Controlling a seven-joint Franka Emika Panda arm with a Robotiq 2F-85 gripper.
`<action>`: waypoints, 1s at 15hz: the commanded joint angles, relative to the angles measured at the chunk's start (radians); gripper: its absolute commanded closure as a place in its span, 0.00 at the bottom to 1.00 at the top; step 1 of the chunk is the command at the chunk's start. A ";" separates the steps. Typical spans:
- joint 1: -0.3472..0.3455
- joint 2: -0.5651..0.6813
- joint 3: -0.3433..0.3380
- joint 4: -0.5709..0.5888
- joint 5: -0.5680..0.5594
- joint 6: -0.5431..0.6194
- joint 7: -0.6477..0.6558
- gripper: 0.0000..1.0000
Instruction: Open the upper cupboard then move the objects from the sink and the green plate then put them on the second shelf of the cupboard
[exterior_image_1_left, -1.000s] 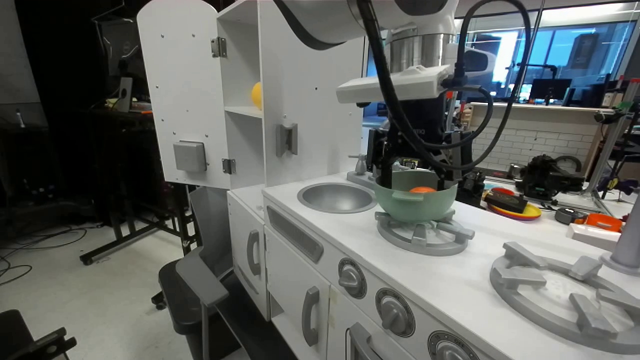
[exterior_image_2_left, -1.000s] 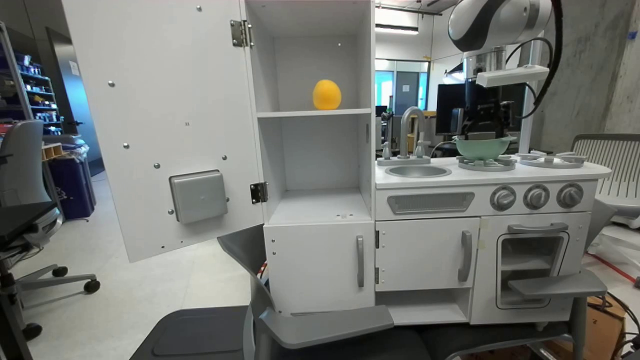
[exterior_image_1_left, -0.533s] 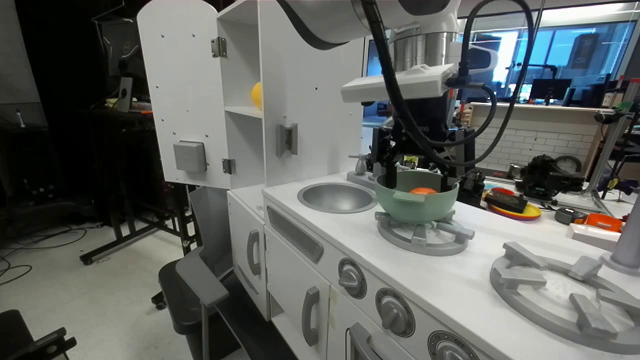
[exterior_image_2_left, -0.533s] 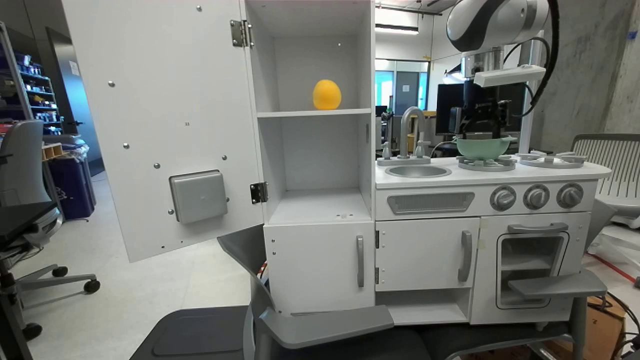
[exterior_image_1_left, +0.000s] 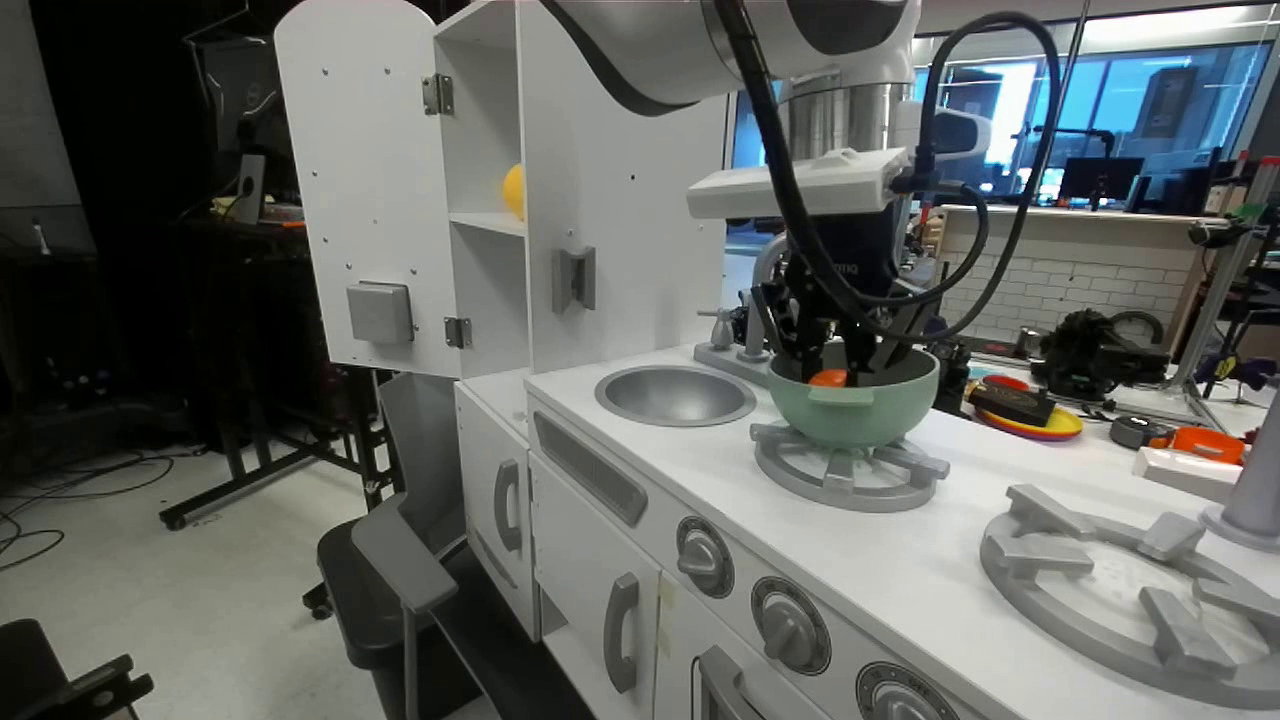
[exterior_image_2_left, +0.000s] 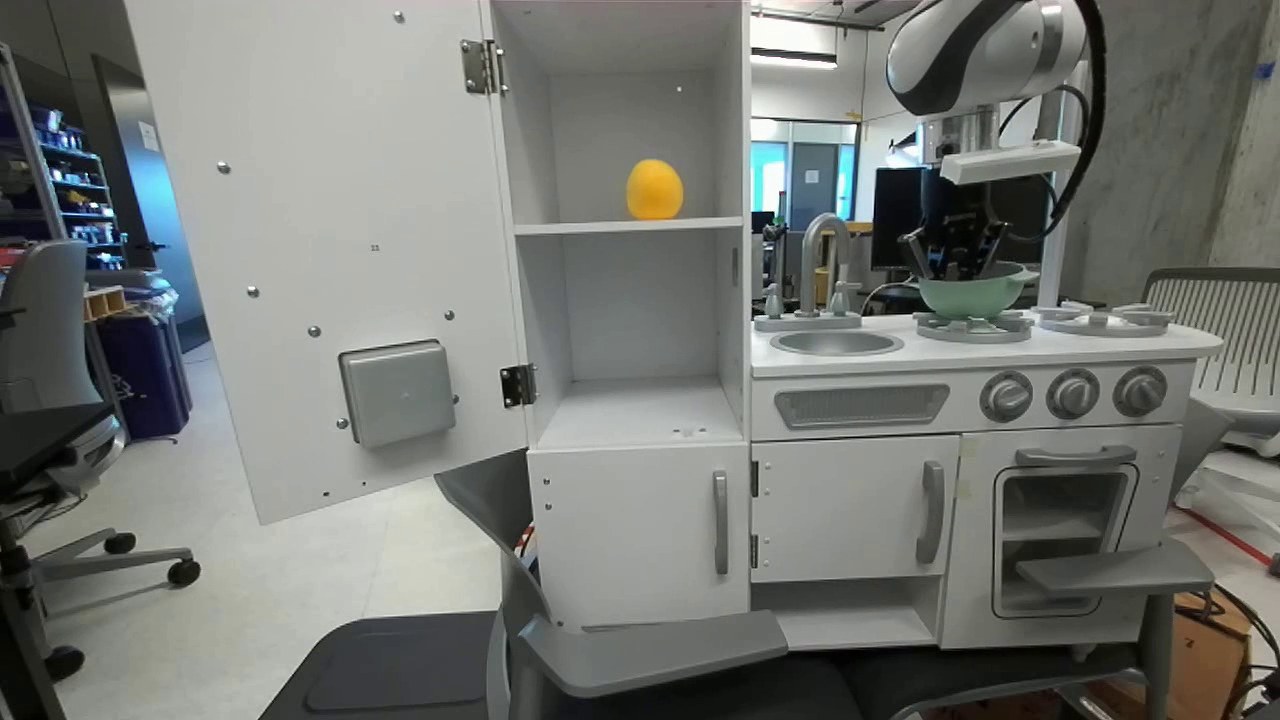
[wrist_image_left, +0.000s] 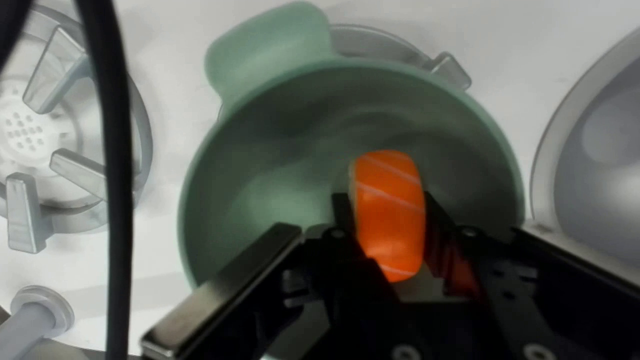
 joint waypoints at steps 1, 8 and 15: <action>0.001 0.027 -0.008 0.059 0.002 -0.054 -0.005 0.92; -0.009 -0.047 -0.015 0.000 -0.010 -0.111 -0.053 0.92; -0.002 -0.235 -0.004 -0.185 -0.017 -0.043 -0.124 0.92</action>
